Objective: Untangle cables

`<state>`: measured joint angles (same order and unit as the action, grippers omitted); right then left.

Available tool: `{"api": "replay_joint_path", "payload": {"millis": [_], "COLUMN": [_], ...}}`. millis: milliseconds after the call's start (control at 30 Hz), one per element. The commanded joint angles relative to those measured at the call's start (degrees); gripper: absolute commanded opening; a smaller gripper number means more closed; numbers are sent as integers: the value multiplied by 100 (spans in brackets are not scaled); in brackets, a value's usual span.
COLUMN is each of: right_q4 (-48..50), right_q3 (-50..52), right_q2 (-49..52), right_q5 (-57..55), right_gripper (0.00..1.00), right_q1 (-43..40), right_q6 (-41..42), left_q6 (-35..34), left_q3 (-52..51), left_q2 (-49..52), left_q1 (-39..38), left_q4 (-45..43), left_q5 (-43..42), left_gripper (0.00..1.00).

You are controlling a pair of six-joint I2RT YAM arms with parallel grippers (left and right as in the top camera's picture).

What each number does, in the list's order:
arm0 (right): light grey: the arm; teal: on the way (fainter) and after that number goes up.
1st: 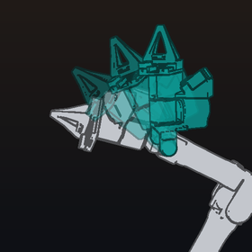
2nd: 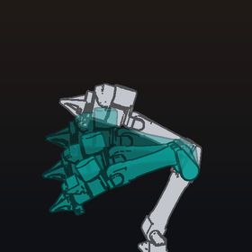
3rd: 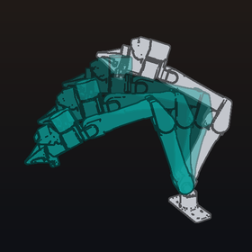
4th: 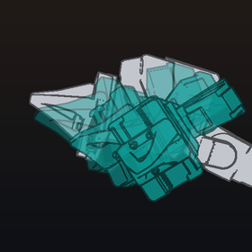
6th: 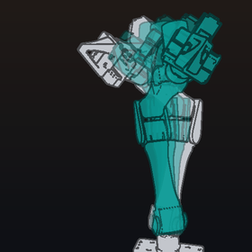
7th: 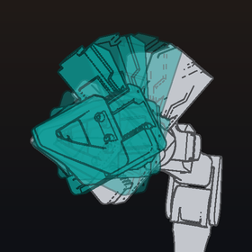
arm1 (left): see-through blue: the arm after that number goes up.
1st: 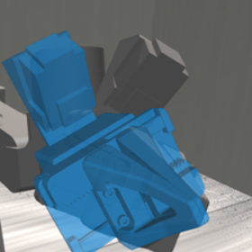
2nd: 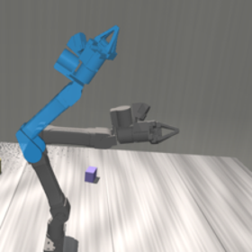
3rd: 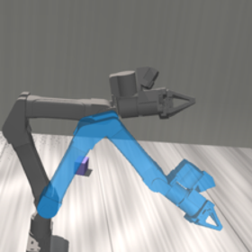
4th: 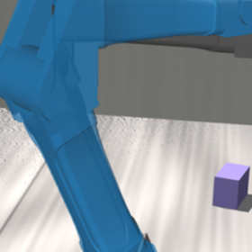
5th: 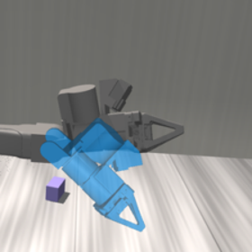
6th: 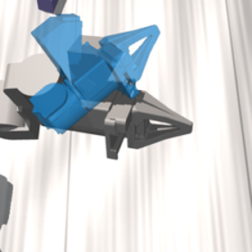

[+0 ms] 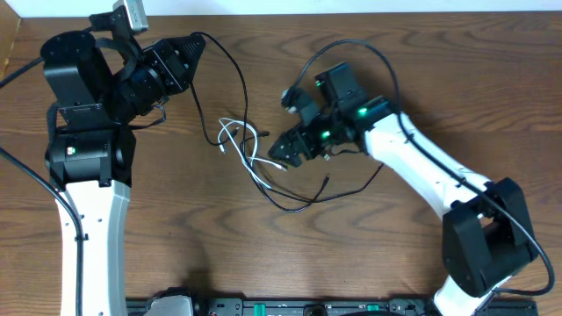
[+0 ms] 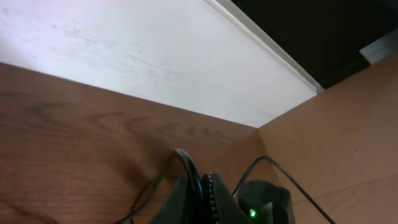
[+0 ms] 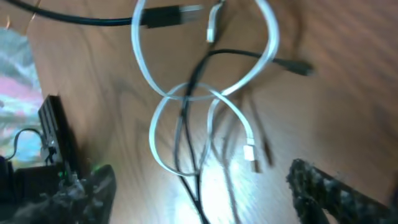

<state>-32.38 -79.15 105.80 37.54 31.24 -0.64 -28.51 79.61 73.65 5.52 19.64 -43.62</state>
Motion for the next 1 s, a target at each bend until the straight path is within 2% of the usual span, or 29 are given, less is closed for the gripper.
{"api": "replay_joint_path", "payload": {"millis": [0,233,367,767,833,900,967], "right_q4": [52,258,420,1497,1504,1519,1502], "right_q3": [-68,-68,-68,-68,-68,-76,-90], "right_q2": [308,776,916,1626,1650,1635,1488], "right_q5": [20,15,7,-363,-811,-970,-968], "right_gripper": [78,64,63,54,37,13,1], "right_q1": [249,704,861,1272,1329,1329,1196], "right_q6": [-20,42,39,435,605,822,1115], "left_q6": [-22,664,732,796,835,841,857], "left_q3": [109,109,109,109,109,109,109], "left_q2": [-66,114,313,577,577,577,577], "left_q1": [17,13,13,13,13,13,13], "left_q4": [160,1338,1860,2000,2020,2039,2065], "left_q5": [-83,184,555,557,573,579,682], "left_gripper": [7,7,8,7,7,7,7]}}
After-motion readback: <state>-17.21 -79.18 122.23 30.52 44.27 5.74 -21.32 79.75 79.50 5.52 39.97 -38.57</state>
